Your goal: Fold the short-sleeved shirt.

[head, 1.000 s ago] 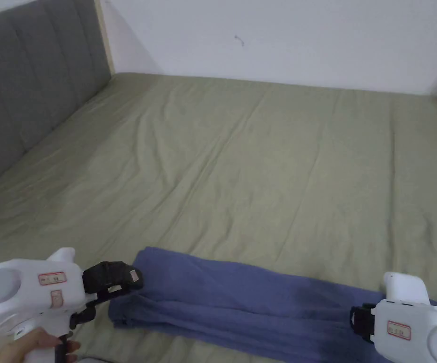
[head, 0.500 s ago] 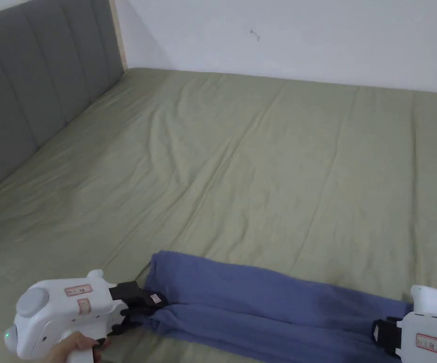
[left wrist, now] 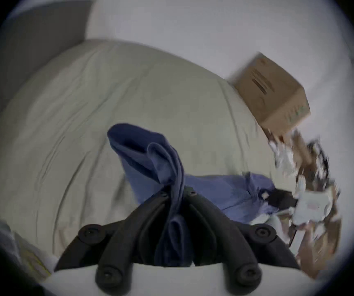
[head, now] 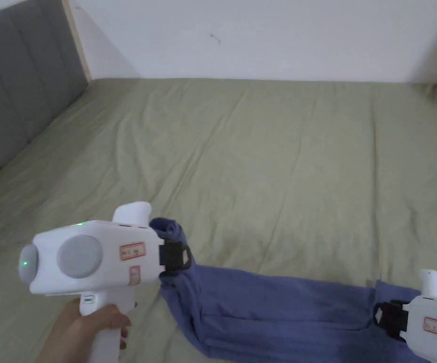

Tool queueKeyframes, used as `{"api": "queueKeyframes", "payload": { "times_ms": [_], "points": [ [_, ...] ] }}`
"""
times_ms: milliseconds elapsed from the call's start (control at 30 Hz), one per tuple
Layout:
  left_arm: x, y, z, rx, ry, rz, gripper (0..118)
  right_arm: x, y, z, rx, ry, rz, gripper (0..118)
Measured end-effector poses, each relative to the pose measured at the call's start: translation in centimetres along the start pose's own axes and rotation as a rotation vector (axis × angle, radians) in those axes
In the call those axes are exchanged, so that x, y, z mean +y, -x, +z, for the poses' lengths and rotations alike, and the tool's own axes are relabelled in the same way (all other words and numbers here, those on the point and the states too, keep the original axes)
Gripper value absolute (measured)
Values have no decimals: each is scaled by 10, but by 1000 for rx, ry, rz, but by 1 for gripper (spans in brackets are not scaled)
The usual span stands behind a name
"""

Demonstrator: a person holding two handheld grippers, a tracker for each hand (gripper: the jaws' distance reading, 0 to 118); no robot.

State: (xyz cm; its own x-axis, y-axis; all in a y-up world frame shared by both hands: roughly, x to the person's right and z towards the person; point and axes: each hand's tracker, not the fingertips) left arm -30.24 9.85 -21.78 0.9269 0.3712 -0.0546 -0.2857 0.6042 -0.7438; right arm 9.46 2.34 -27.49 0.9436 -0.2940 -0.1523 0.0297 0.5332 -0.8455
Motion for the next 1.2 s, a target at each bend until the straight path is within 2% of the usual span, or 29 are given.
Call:
{"api": "queueKeyframes", "payload": {
  "times_ms": [167,233,267,300,333,367,400,433,533,567,600,633,667,700,800,967,1000,1200],
  "points": [
    [-30,-107,-52,73,4,-406,8,-11,-26,8,-7,-10,-57,0],
    [-53,-130,-79,34,26,-462,9,-17,-34,13,-13,-9,-83,0],
    [-63,-137,-91,-14,55,-443,13,-19,-39,15,-22,-7,-98,0],
    [-74,-145,-101,-55,85,-425,23,-22,-44,17,-30,-9,-112,0],
    [-85,-147,-114,-100,103,-428,40,-24,-49,19,-34,-10,-126,0],
    [-94,-149,-125,-99,125,-409,71,-24,-56,19,-39,-11,-140,0],
    [-101,-150,-136,-82,149,-402,88,-25,-61,21,-42,-12,-150,0],
    [-102,-152,-141,-71,183,-394,93,-26,-63,23,-45,-13,-154,0],
    [-96,-142,-131,-108,167,-294,91,-26,-66,30,-62,-27,-141,0],
    [-90,-138,-124,-136,155,-248,84,-27,-65,31,-67,-29,-136,0],
    [-83,-130,-112,-181,138,-193,69,-26,-66,30,-68,-30,-132,0],
    [-77,-122,-101,-221,103,-140,45,-25,-66,29,-65,-30,-131,0],
    [-73,-113,-91,-231,69,-91,9,-26,-65,29,-60,-32,-134,0],
    [-63,-104,-82,-229,44,-35,1,-26,-65,29,-51,-34,-138,0],
    [-56,-72,-77,-114,-3,76,1,-25,-60,26,-34,-41,-142,0],
    [-63,-53,-114,-42,106,80,1,-25,-55,21,-14,-39,-132,0],
    [-69,-56,-121,-50,174,87,1,-26,-55,21,-11,-37,-133,0],
    [-96,-100,-136,-149,197,7,1,-27,-59,19,-12,-27,-144,0]
  ]
}}
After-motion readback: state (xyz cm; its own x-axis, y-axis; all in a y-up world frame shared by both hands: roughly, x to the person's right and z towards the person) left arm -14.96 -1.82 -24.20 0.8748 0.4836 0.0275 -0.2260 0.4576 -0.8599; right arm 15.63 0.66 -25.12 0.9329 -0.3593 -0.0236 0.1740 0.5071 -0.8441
